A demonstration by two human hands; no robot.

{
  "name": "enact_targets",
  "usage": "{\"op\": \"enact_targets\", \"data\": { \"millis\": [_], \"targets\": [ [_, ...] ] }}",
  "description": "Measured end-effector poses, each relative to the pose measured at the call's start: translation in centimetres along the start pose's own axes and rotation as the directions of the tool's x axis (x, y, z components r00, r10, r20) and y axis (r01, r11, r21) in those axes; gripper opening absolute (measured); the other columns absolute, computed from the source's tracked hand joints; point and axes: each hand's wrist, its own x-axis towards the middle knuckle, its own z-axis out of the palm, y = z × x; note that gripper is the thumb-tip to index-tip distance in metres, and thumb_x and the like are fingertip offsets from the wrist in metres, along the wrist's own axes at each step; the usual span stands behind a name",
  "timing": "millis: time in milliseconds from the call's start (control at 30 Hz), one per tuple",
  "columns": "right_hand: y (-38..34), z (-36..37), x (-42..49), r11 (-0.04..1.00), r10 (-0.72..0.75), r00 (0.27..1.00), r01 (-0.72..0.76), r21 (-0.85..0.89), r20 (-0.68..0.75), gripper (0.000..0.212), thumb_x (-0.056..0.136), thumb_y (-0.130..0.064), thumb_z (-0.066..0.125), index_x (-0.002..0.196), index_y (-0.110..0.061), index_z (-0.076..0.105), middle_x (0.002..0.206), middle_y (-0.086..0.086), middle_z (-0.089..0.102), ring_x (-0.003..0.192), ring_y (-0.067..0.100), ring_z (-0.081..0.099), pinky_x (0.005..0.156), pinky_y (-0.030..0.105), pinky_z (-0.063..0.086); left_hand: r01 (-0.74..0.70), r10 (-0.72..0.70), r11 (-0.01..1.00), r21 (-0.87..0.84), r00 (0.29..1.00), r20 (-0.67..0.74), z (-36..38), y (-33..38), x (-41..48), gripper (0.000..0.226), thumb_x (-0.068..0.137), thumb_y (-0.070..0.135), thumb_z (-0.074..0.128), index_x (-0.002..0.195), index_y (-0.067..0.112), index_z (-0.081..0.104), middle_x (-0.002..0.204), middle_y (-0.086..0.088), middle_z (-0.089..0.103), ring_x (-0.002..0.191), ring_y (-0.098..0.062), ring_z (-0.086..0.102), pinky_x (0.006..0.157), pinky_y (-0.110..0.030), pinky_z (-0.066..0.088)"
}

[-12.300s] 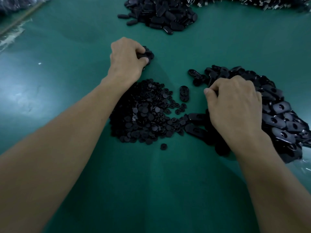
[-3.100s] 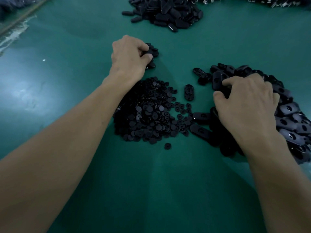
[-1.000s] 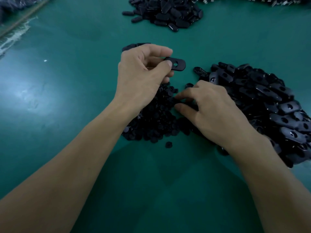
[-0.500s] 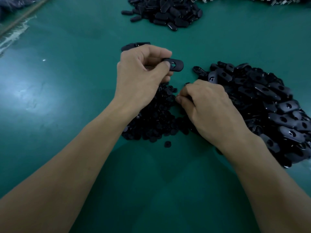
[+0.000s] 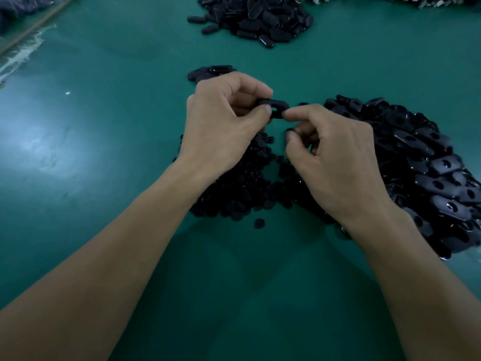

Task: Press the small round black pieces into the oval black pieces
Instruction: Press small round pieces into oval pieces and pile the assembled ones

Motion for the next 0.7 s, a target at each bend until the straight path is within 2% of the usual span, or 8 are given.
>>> {"op": "enact_targets", "data": {
  "millis": [100,200,267,400,500,600,700],
  "targets": [
    [0.00,-0.08,0.10,0.999,-0.043,0.999,0.043,-0.015,-0.029,0.021,0.097,-0.012,0.060,0.113,-0.012,0.074,0.094,-0.001,0.072,0.082,0.004,0.061,0.080,0.006,0.042,-0.002,0.002,1.000,0.014,1.000,0.011,0.05,-0.02,0.00,0.018,0.083,0.010,0.076,0.086,0.027,0.072,0.079,0.000,0.075,0.074,-0.018,0.075,0.079,-0.042,0.063],
    [0.00,-0.20,0.13,0.998,-0.050,0.997,0.051,0.022,-0.056,0.018,0.096,-0.010,0.061,0.107,-0.014,0.075,0.091,-0.003,0.070,0.082,0.004,0.060,0.080,0.009,0.044,-0.011,0.010,0.999,0.034,1.000,0.015,0.00,-0.03,0.02,0.019,0.083,0.011,0.076,0.086,0.029,0.072,0.079,0.003,0.075,0.073,-0.015,0.075,0.078,-0.040,0.063],
    [-0.02,-0.24,0.14,0.998,-0.055,0.996,0.056,0.013,-0.074,0.018,0.096,-0.009,0.061,0.106,-0.014,0.076,0.089,-0.006,0.065,0.081,0.001,0.056,0.080,0.004,0.038,-0.018,0.017,0.998,0.052,0.999,0.030,-0.02,0.01,0.05,0.021,0.083,0.011,0.076,0.086,0.031,0.071,0.078,0.005,0.075,0.073,-0.013,0.074,0.079,-0.038,0.063],
    [0.03,-0.22,0.16,0.998,-0.055,0.994,0.056,0.006,-0.089,0.026,0.097,-0.005,0.059,0.117,-0.013,0.074,0.097,-0.001,0.067,0.089,0.002,0.056,0.085,0.000,0.035,-0.048,0.042,0.996,0.079,0.996,0.078,0.25,0.21,-0.20,0.025,0.083,0.008,0.076,0.086,0.031,0.070,0.079,0.005,0.075,0.072,-0.011,0.074,0.077,-0.034,0.062],
    [0.11,-0.14,0.16,0.998,-0.037,0.995,0.043,0.055,-0.094,0.029,0.096,-0.005,0.061,0.121,-0.014,0.072,0.092,-0.010,0.067,0.084,-0.002,0.059,0.084,0.004,0.041,-0.075,0.068,0.994,0.081,0.994,0.087,0.29,0.49,-0.35,0.026,0.082,0.008,0.076,0.088,0.034,0.070,0.078,0.009,0.075,0.071,-0.007,0.073,0.073,-0.026,0.060],
    [0.17,0.02,0.23,0.986,0.029,0.994,-0.011,0.166,-0.106,0.023,0.093,-0.008,0.066,0.110,-0.023,0.069,0.082,-0.024,0.062,0.078,-0.007,0.063,0.075,0.006,0.046,-0.092,0.085,0.993,0.079,0.992,0.090,0.23,0.61,-0.31,0.027,0.082,0.009,0.078,0.087,0.034,0.070,0.076,0.011,0.074,0.070,-0.005,0.072,0.072,-0.023,0.058],
    [0.22,0.12,0.30,0.977,0.061,0.991,-0.035,0.211,-0.117,0.016,0.092,-0.012,0.069,0.097,-0.027,0.068,0.082,-0.025,0.064,0.077,-0.005,0.066,0.071,0.009,0.050,-0.104,0.095,0.991,0.085,0.990,0.104,0.28,0.60,-0.38,0.025,0.082,0.009,0.079,0.088,0.032,0.070,0.078,0.010,0.074,0.073,-0.004,0.072,0.073,-0.021,0.057]
  ]
}}
